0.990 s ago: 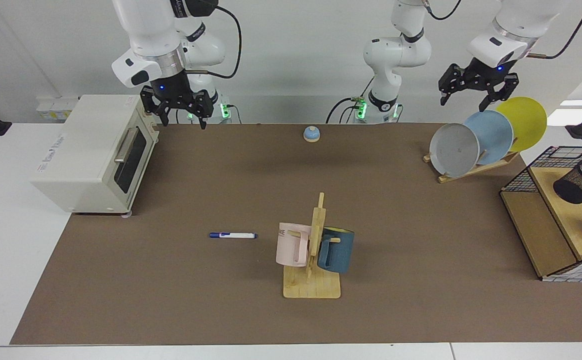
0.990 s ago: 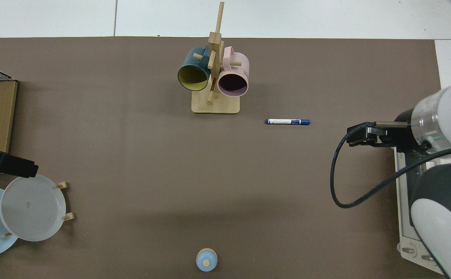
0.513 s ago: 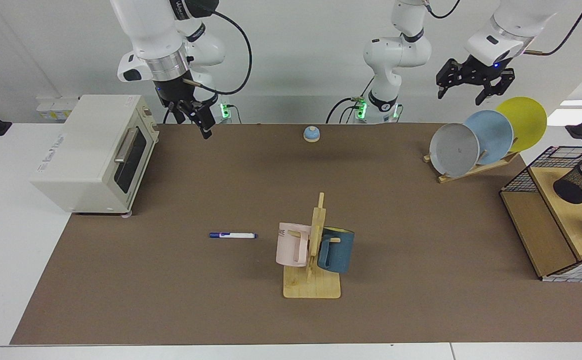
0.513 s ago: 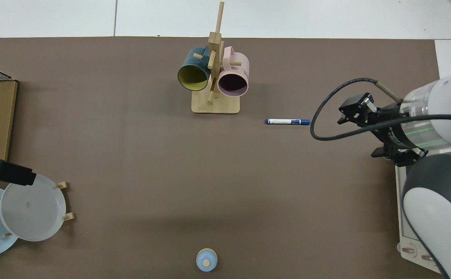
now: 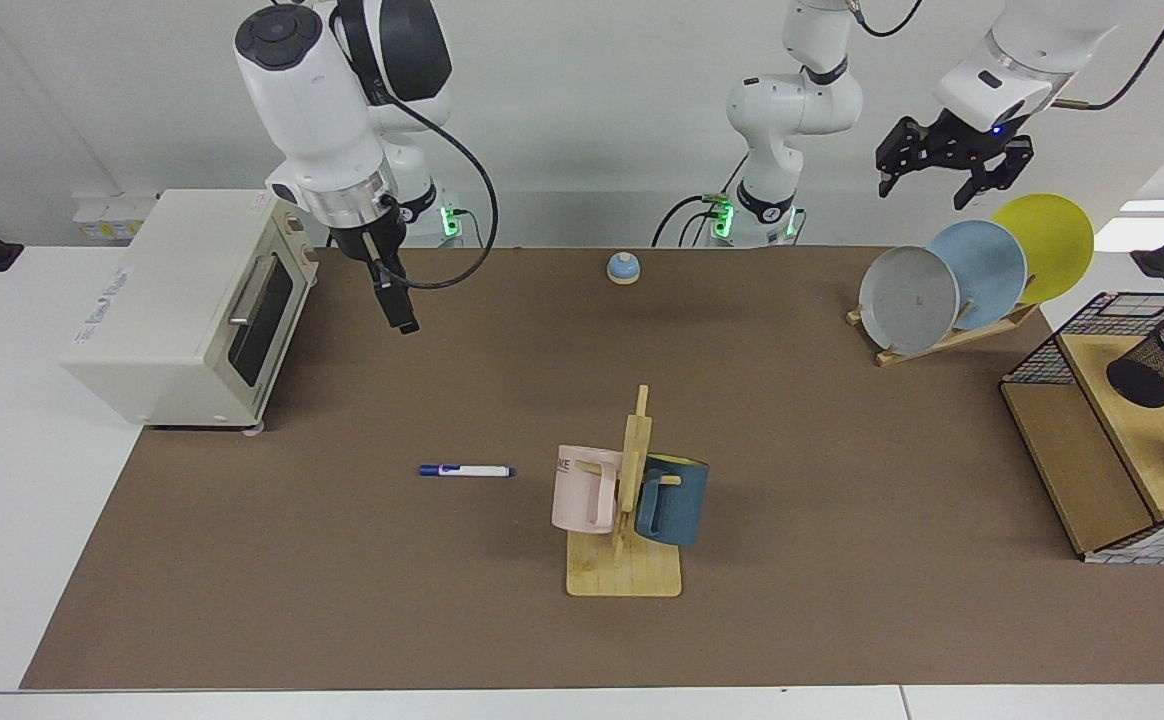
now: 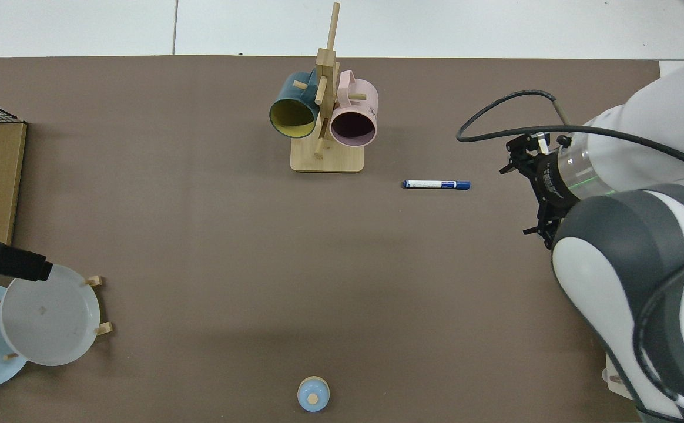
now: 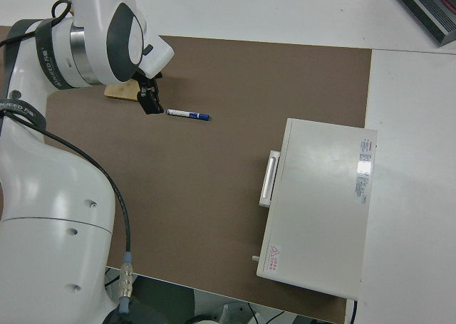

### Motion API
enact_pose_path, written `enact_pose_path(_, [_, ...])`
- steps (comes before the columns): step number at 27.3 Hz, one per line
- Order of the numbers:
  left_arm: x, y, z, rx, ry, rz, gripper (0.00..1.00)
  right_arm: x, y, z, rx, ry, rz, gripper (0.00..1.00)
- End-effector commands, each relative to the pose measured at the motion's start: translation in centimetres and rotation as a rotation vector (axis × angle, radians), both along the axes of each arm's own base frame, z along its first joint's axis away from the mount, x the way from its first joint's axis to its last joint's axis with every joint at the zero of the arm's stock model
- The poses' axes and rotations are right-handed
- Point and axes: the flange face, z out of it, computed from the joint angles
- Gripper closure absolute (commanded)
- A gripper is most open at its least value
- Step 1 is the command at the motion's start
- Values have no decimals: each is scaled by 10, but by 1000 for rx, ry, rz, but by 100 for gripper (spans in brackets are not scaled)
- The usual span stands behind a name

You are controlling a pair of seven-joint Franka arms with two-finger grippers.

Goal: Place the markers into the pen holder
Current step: 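Move the right gripper over the white blue-capped marker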

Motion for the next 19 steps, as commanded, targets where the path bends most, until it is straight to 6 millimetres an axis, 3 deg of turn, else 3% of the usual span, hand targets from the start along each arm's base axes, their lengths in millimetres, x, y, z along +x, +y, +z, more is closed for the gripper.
enact_pose_path(1, [-8,8,0,10,10,16,0,9,15,-33,-47,32,-77,0])
enact_pose_path(3, [-8,9,0,10,10,13,0,13,19,-43,-56,40,-100,0])
enact_pose_path(6, [-8,9,0,9,10,10,0,17,34,-42,-50,5,-130,0])
enact_pose_path(10, [-7,9,0,9,10,9,0,31,45,-74,-39,2,-132,0])
enact_pose_path(19, [-7,10,0,7,8,10,0,66,36,-145,-9,-9,-164,0])
